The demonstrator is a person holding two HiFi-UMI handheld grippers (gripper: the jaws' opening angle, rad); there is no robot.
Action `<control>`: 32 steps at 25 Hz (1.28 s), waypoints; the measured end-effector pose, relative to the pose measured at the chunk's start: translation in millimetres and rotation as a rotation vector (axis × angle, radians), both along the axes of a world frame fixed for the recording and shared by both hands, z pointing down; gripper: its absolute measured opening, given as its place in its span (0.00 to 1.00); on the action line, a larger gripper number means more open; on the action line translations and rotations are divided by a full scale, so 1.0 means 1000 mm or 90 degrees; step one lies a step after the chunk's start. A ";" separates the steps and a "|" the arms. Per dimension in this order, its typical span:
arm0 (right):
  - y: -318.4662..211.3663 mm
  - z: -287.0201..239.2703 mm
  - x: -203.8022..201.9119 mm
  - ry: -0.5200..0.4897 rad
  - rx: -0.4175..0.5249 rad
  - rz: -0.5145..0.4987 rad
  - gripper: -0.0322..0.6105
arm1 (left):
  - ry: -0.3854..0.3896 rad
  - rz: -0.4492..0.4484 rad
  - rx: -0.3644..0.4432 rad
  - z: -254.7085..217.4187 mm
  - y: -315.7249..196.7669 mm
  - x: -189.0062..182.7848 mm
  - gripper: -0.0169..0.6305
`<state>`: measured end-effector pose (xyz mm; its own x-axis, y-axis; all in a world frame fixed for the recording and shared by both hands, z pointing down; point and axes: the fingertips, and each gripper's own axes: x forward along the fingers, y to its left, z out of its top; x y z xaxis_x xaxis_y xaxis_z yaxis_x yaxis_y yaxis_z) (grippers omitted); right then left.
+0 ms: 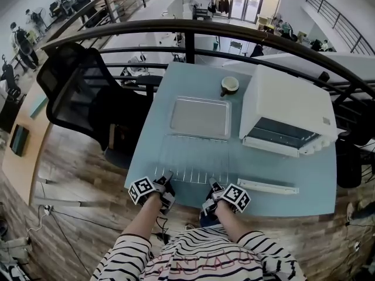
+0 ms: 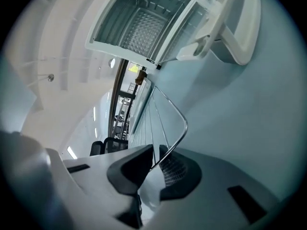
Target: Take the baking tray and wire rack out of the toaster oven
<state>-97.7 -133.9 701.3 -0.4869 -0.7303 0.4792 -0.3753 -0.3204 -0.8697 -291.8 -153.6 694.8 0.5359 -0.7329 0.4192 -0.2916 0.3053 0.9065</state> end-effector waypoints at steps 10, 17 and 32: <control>0.008 0.002 -0.017 -0.014 -0.088 -0.203 0.32 | -0.042 0.162 -0.042 -0.001 0.000 0.004 0.34; 0.025 -0.004 -0.024 -0.053 -0.135 -0.304 0.43 | -0.089 0.272 -0.061 -0.004 0.006 0.001 0.41; 0.031 -0.005 -0.019 -0.059 -0.131 -0.278 0.43 | -0.195 0.502 -0.125 0.000 0.027 -0.005 0.41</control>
